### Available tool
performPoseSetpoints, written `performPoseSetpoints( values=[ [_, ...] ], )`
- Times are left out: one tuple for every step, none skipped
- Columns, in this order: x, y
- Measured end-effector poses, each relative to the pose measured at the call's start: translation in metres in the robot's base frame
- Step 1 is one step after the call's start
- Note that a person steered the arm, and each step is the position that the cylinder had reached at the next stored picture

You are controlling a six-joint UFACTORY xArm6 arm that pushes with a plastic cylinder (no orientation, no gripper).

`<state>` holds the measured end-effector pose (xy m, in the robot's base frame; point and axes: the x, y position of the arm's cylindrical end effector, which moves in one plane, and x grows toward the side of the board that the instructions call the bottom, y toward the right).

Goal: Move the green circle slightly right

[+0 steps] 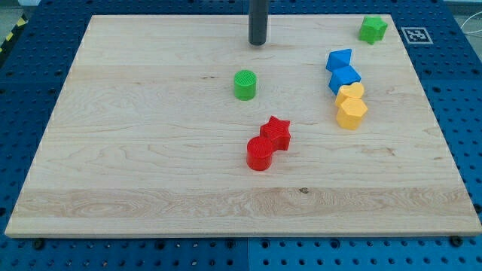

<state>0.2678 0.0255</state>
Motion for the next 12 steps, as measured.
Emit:
performPoseSetpoints(
  values=[
    [0.000, 0.000],
    [0.010, -0.029],
    [0.018, -0.040],
    [0.029, -0.052],
    [0.061, -0.085],
    [0.088, -0.093],
    [0.108, -0.093],
    [0.111, -0.093],
    [0.119, -0.091],
    [0.123, -0.077],
    [0.127, -0.052],
    [0.127, -0.022]
  ],
)
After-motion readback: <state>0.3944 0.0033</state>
